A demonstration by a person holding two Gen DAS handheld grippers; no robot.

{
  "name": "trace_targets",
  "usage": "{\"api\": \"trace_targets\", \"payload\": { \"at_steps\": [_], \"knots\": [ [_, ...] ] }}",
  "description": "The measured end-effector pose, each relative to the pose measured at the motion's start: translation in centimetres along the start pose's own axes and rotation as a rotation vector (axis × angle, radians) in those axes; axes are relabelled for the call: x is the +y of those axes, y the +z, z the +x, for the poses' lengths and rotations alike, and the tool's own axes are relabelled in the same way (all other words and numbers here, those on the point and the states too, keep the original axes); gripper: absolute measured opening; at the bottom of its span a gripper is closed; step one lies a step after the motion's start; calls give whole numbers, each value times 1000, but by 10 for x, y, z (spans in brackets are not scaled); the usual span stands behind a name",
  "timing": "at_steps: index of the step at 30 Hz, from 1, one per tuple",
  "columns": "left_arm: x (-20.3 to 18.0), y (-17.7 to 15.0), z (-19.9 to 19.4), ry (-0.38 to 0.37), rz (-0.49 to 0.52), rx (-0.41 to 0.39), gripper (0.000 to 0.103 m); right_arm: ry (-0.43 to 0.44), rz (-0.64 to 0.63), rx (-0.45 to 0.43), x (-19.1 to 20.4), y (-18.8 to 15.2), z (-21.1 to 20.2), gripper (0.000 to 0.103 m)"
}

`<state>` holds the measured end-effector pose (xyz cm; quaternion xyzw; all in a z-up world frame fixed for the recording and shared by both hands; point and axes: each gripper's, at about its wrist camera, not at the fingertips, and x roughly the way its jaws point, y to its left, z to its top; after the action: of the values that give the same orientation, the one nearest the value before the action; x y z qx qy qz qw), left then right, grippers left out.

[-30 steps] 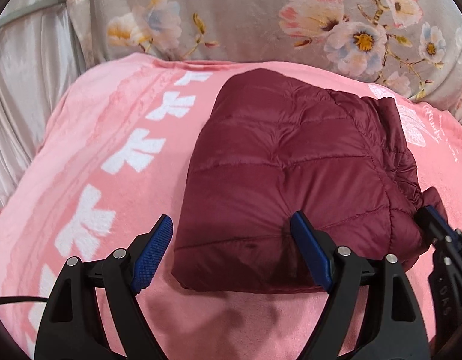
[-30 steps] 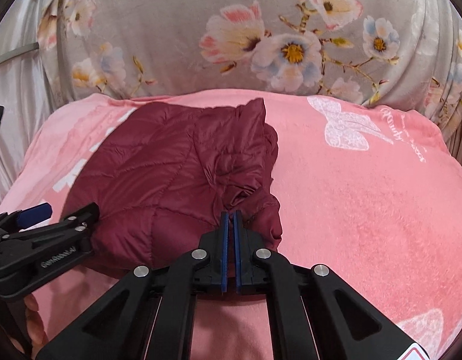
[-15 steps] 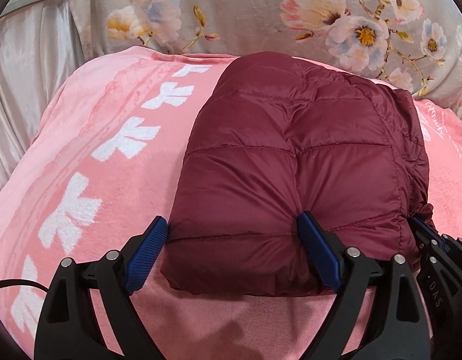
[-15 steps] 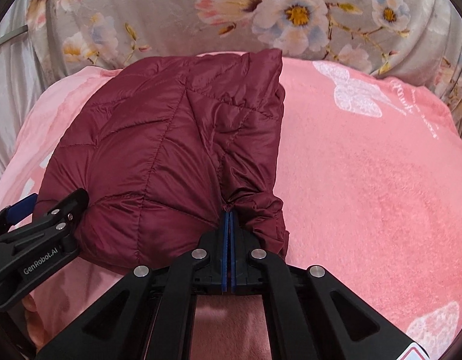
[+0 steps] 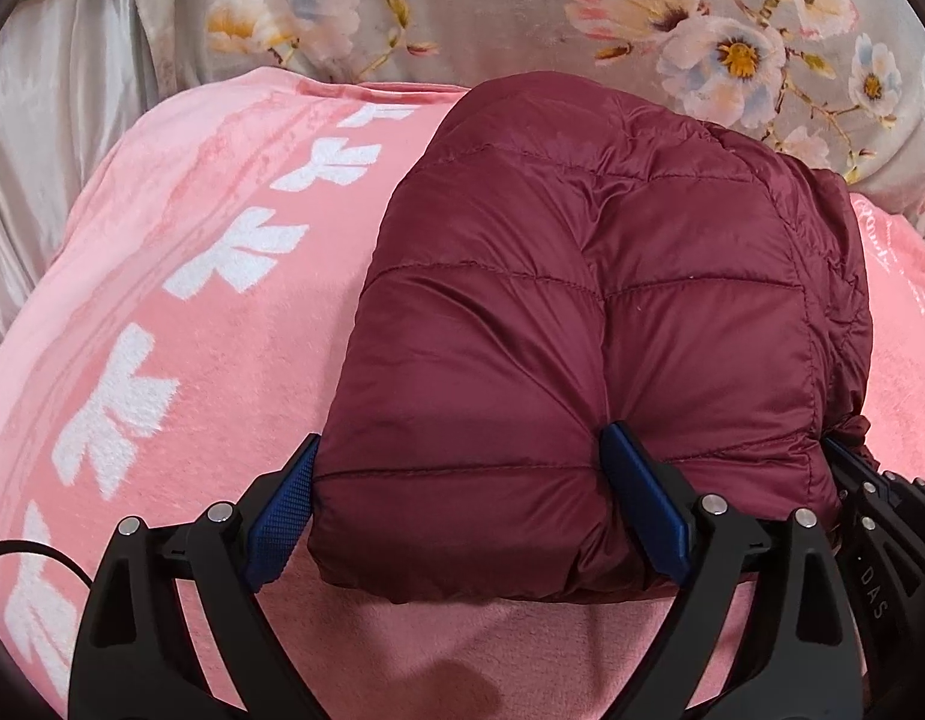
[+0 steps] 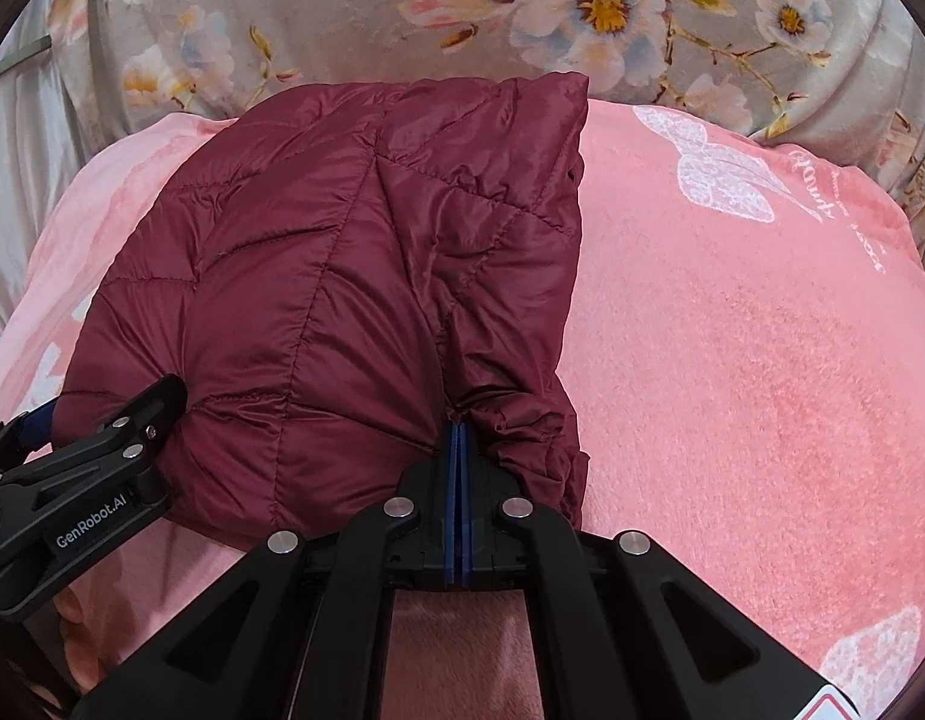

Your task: Fold large clothes

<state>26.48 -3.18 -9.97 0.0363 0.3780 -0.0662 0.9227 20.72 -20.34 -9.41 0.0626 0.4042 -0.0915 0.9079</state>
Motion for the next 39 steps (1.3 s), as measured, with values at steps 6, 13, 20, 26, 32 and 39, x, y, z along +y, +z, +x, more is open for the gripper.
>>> {"api": "trace_targets", "payload": {
  "at_steps": [6,13,20,26,32,39],
  "knots": [
    [-2,0,1,10,10,-3,90,7,8,7,-1,1,1,0],
    [-8,-3,-6,52,35,-45,90,11,14,6,-1,2,1,0],
    [-3,-8,-22,82,12,-113,97,44,51,-70,-8,-8,-30,24],
    [7,-39,-64,91,-5,-139,98,-5,-73,-187,3,-56,-107,71],
    [15,-78,-119,112,-27,-141,98,-49,-59,-221,-8,-95,-153,86],
    [21,-120,-144,110,-101,-136,98,-67,-40,-237,-16,-123,-169,86]
  ]
}}
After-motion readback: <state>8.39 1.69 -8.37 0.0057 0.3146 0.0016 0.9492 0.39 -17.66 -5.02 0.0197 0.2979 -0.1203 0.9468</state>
